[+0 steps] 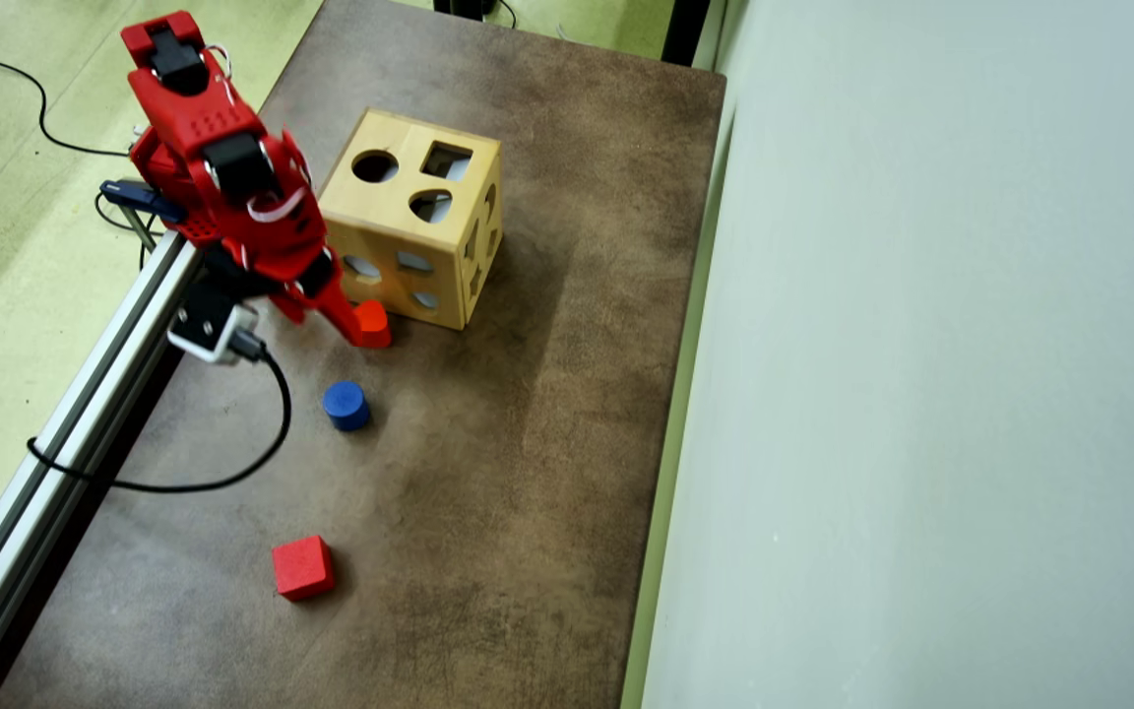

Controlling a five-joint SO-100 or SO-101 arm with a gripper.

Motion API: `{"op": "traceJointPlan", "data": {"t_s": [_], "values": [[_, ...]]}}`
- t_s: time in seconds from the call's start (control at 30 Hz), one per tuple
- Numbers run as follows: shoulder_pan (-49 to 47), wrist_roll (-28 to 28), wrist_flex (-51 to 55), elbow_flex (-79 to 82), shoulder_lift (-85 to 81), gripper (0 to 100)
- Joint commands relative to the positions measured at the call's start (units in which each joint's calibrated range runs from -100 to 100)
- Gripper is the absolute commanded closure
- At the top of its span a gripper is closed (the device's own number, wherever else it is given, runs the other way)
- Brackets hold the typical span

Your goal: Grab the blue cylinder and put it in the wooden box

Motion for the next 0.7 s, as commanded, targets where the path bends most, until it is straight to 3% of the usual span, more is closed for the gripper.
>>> {"op": "traceJointPlan", "data": {"t_s": [0.0, 0.5, 0.67], "values": [[0.2, 0.8, -3.2, -1.4, 0.8, 70], [-0.5, 0.9, -3.9, -2.2, 11.6, 70], [-0.4, 0.9, -9.3, -1.3, 12.7, 70]]}}
